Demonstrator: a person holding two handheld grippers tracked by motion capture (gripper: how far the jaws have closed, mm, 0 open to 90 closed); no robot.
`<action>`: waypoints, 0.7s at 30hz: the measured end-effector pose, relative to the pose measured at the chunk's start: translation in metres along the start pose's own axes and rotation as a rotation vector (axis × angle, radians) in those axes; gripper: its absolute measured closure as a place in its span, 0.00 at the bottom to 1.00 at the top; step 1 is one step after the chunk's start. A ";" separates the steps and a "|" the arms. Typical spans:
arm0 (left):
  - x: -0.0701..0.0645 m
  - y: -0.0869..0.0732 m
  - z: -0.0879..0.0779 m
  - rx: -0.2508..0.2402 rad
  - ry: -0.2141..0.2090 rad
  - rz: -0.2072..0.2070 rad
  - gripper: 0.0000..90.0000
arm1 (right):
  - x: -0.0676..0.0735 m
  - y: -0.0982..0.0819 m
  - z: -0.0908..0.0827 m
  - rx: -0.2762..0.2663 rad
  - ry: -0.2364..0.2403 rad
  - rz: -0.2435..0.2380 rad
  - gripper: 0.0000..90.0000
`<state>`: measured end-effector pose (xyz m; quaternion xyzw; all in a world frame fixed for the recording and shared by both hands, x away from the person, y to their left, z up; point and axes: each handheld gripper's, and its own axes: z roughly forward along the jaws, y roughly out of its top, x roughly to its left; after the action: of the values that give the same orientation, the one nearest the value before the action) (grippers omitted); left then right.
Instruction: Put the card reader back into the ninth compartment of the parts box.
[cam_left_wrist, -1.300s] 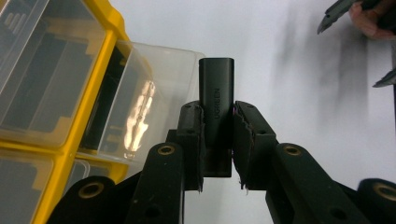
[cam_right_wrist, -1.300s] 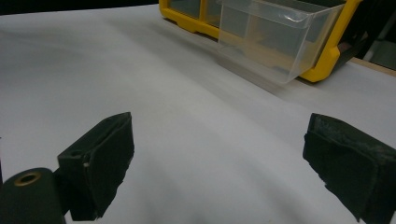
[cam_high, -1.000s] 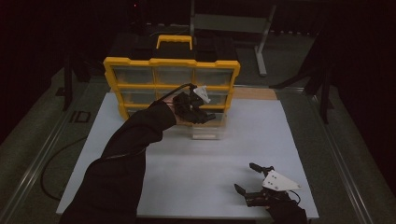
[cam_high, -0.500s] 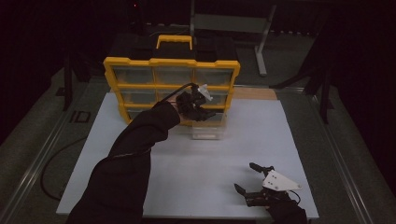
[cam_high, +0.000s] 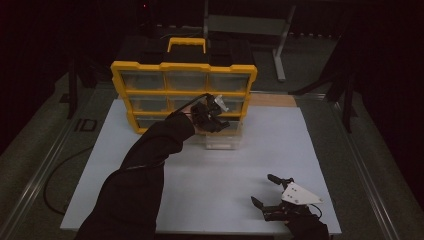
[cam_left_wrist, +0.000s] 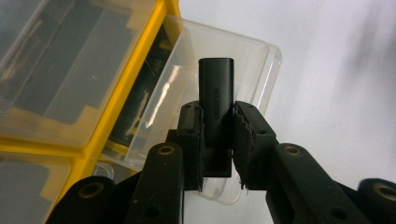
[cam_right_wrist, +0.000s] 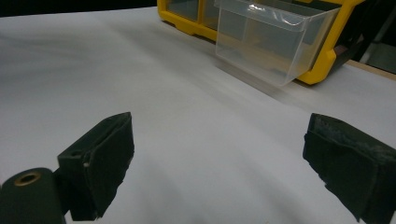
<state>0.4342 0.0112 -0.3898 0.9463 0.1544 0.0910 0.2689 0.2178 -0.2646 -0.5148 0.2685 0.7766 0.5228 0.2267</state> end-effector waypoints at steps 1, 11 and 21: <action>0.000 0.000 0.001 0.001 -0.001 -0.003 0.83 | 0.000 0.000 0.000 0.000 0.002 -0.001 0.10; 0.004 -0.002 0.015 0.019 0.016 -0.030 0.83 | 0.000 0.000 0.001 0.005 0.000 0.002 0.10; 0.005 -0.006 0.016 -0.005 0.041 -0.063 0.68 | 0.000 -0.001 0.001 0.007 -0.001 0.006 0.10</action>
<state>0.4420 0.0100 -0.4055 0.9383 0.1894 0.1023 0.2707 0.2183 -0.2641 -0.5158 0.2718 0.7775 0.5207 0.2247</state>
